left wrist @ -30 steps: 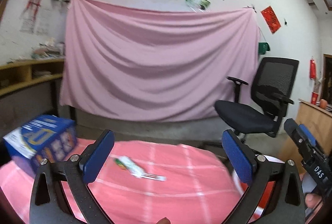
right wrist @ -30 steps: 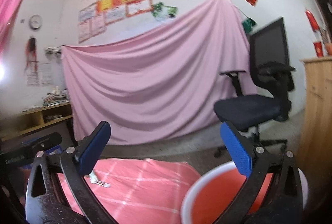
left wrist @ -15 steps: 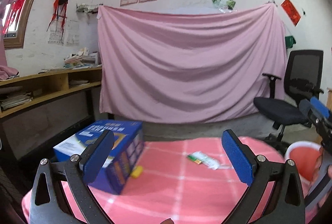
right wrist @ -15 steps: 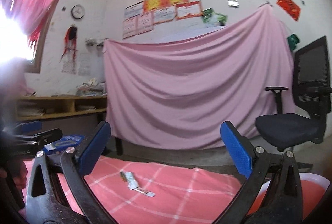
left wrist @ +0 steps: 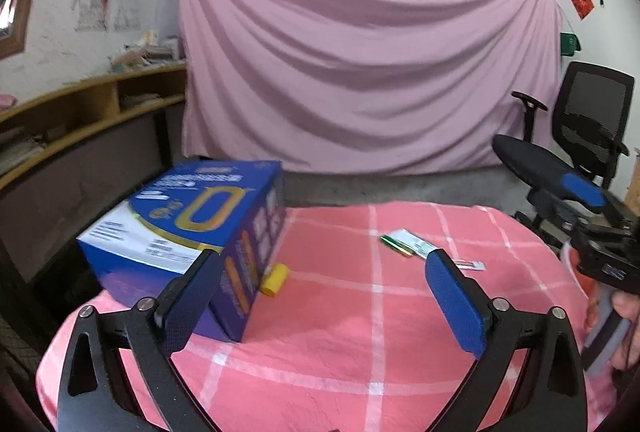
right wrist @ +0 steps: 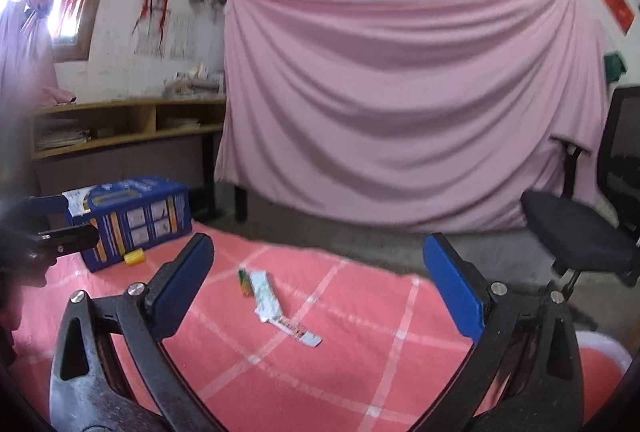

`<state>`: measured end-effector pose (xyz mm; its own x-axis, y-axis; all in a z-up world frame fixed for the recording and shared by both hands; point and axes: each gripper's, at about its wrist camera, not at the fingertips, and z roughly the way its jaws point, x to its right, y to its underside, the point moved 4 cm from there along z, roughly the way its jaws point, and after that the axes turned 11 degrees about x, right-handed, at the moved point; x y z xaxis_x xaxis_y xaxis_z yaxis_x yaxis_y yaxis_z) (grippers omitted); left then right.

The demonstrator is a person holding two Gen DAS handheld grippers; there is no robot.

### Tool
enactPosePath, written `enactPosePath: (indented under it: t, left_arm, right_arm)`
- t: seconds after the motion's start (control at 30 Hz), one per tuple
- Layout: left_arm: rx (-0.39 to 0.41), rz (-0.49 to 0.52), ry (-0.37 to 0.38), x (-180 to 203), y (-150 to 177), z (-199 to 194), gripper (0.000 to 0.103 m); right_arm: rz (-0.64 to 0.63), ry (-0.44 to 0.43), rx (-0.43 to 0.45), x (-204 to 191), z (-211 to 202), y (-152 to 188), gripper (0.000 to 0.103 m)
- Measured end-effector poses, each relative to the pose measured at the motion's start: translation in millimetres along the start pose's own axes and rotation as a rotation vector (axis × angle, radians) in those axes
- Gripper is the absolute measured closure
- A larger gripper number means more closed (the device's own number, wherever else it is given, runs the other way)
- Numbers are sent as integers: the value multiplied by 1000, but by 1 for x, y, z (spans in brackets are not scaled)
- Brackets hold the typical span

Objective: Collect trash
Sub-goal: 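Move both tools back over the table toward the white pill strip, then grasp the white pill blister strip with the right gripper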

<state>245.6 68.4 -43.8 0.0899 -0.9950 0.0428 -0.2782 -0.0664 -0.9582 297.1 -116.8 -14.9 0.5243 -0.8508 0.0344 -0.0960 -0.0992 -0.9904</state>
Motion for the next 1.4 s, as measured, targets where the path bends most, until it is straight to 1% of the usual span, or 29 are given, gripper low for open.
enactPosePath:
  t: [0.07, 0.1, 0.2, 0.3, 0.37, 0.43, 0.53, 0.67, 0.73, 0.8, 0.87, 0.9, 1.03, 1.1, 1.3, 1.37, 1.4]
  left_arm:
    - [-42, 2, 38, 3, 3, 8, 14]
    - [-65, 2, 54, 3, 5, 13, 17]
    - [-140, -2, 92, 4, 9, 31, 20]
    - [-203, -9, 101, 1, 14, 46, 20]
    - [-222, -8, 88, -4, 16, 52, 26]
    - [-219, 10, 93, -4, 15, 52, 27]
    - [-228, 37, 86, -5, 18, 55, 29]
    - [-253, 27, 98, -7, 21, 61, 29]
    - [-274, 29, 91, -8, 23, 65, 34]
    - [-295, 24, 85, -11, 24, 68, 44]
    - [-318, 14, 64, -16, 26, 71, 50]
    - [-328, 11, 53, -18, 28, 73, 52]
    - [-320, 43, 10, -18, 26, 73, 53]
    - [-317, 48, -14, -19, 25, 73, 54]
    - [-345, 56, -31, -18, 28, 81, 54]
    - [-361, 63, -33, -15, 30, 85, 53]
    - [-371, 68, -35, -14, 31, 88, 53]
  right_arm:
    - [32, -17, -49, 4, 11, 6, 0]
    - [56, -30, -93, 8, 20, 11, 0]
    - [96, -56, -184, 11, 40, 22, 8]
    - [97, -77, -246, 8, 56, 31, 11]
    - [84, -85, -278, 4, 65, 35, 12]
    - [70, -100, -307, -1, 74, 38, 15]
    - [62, -120, -340, -6, 83, 42, 16]
    - [61, -144, -372, -10, 89, 47, 17]
    - [64, -154, -389, -11, 92, 49, 18]
    - [71, -163, -405, -11, 93, 51, 19]
    - [76, -175, -423, -11, 96, 54, 22]
    - [76, -181, -432, -12, 97, 55, 26]
    - [59, -206, -485, -19, 104, 63, 38]
    - [50, -216, -513, -22, 106, 67, 40]
    - [23, -240, -603, -30, 117, 82, 44]
    - [9, -243, -612, -33, 117, 83, 50]
    - [4, -244, -607, -33, 116, 82, 59]
